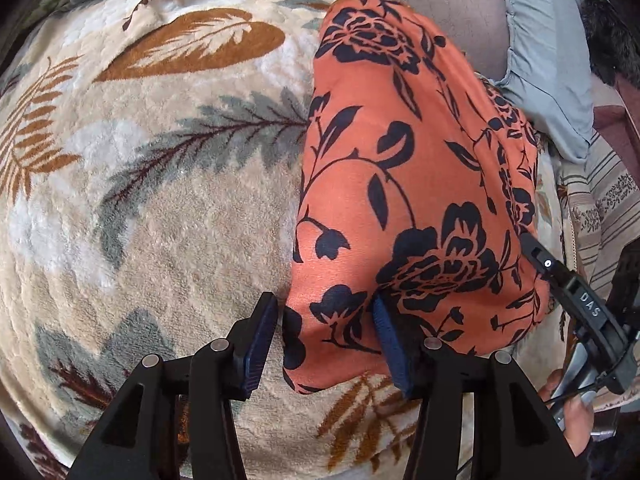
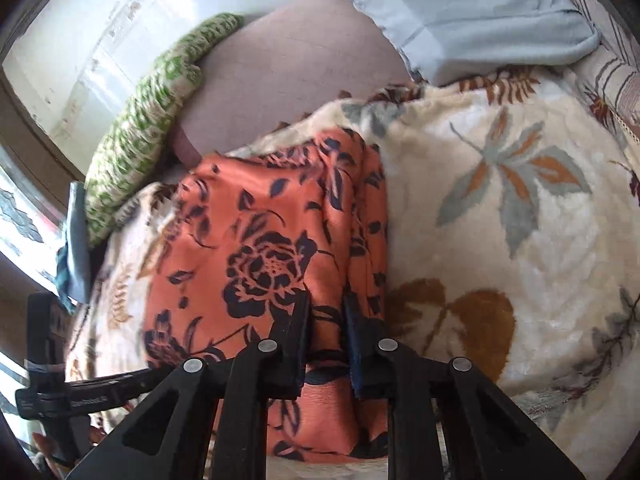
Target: Fold small clothes
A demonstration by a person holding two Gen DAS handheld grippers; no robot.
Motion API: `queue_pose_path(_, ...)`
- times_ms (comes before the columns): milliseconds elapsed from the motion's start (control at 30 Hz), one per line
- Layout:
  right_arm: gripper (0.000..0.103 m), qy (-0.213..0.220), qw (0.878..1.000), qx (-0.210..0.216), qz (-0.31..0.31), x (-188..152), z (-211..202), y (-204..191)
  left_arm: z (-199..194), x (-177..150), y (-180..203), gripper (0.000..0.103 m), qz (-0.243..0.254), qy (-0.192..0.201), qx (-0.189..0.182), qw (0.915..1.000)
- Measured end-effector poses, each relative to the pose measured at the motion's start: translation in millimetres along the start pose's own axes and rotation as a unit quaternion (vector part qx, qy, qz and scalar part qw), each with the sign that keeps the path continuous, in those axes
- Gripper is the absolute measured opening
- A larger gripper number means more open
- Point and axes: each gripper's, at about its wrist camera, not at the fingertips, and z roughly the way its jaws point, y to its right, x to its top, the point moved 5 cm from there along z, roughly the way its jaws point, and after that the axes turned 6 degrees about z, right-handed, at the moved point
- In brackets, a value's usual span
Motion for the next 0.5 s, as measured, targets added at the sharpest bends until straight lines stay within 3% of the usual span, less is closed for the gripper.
queue_pose_path(100, 0.027, 0.009, 0.999, 0.033, 0.034, 1.4, -8.2, 4.2, -2.9, 1.4, 1.3, 0.052, 0.005, 0.007, 0.001, 1.0)
queue_pose_path(233, 0.03, 0.02, 0.991, 0.102, 0.084, -0.1, -37.6, 11.1, -25.1, -10.1, -4.9, 0.049, -0.017, 0.021, -0.026, 0.9993)
queue_pose_path(300, 0.036, 0.024, 0.989, 0.114, 0.088, -8.9, -48.2, 13.1, -31.7, -17.2, -7.6, 0.049, -0.021, 0.03, -0.027, 0.999)
queue_pose_path(400, 0.035, 0.025, 0.993, 0.094, 0.065, -28.0, -50.6, 15.4, -26.2, -29.2, -4.6, 0.049, -0.008, 0.024, -0.007, 0.9997)
queue_pose_path(500, 0.037, 0.002, 0.999, 0.009, 0.038, -45.6, -31.1, 22.5, -14.1, -41.4, -1.2, 0.052, 0.013, 0.006, 0.031, 0.9994)
